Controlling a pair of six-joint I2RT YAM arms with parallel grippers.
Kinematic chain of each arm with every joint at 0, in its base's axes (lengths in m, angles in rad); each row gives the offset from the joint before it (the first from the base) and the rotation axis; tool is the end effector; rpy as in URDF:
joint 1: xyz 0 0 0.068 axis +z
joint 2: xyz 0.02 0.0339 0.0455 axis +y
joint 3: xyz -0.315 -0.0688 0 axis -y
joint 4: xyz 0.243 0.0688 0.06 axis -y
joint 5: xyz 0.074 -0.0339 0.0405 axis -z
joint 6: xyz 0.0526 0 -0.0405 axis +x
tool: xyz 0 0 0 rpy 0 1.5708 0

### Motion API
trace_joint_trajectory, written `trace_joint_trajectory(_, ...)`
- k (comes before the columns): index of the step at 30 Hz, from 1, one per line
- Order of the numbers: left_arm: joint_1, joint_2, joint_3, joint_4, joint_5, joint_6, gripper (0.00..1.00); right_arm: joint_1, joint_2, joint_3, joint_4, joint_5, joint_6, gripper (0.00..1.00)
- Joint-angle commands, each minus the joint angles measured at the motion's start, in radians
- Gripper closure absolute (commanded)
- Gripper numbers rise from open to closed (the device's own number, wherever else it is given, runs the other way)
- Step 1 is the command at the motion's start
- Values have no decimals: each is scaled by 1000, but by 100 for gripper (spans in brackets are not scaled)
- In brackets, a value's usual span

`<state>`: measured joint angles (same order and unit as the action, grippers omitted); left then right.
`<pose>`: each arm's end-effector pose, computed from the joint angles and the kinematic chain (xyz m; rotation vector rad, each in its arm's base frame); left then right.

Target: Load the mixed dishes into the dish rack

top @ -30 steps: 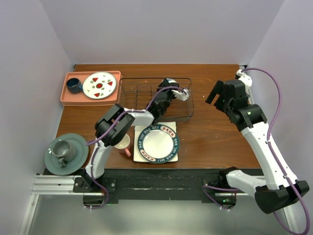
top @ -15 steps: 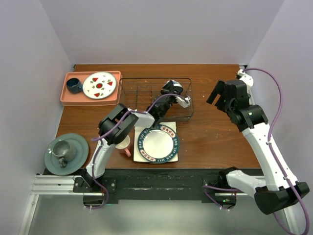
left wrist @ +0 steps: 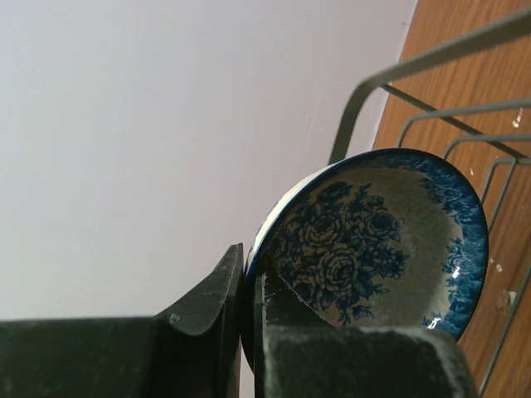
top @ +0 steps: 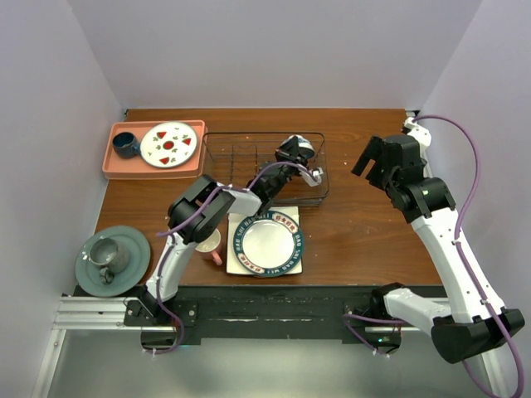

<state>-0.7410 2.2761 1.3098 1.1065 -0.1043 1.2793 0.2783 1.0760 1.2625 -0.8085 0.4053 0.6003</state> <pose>0.3997 -0.3583 0.2052 1.1809 0.8442 0.5164 0.1956 0.0343 0.4235 0.5619 2.0614 0.0689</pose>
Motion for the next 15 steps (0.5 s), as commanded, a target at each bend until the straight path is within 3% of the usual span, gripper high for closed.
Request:
trace_joint_trajectory(1,28,5,-9,75,75,8,100,-8,-11,21,11,6,-20,6)
trace_joint_trajectory(6,51,-7,31,-36,100,-14,100,-11,-4,21,22,0,-19,6)
trace_joint_trajectory(15,55,-16,16,-51,114,-14,100,-19,1,9,34,-2,-19,6)
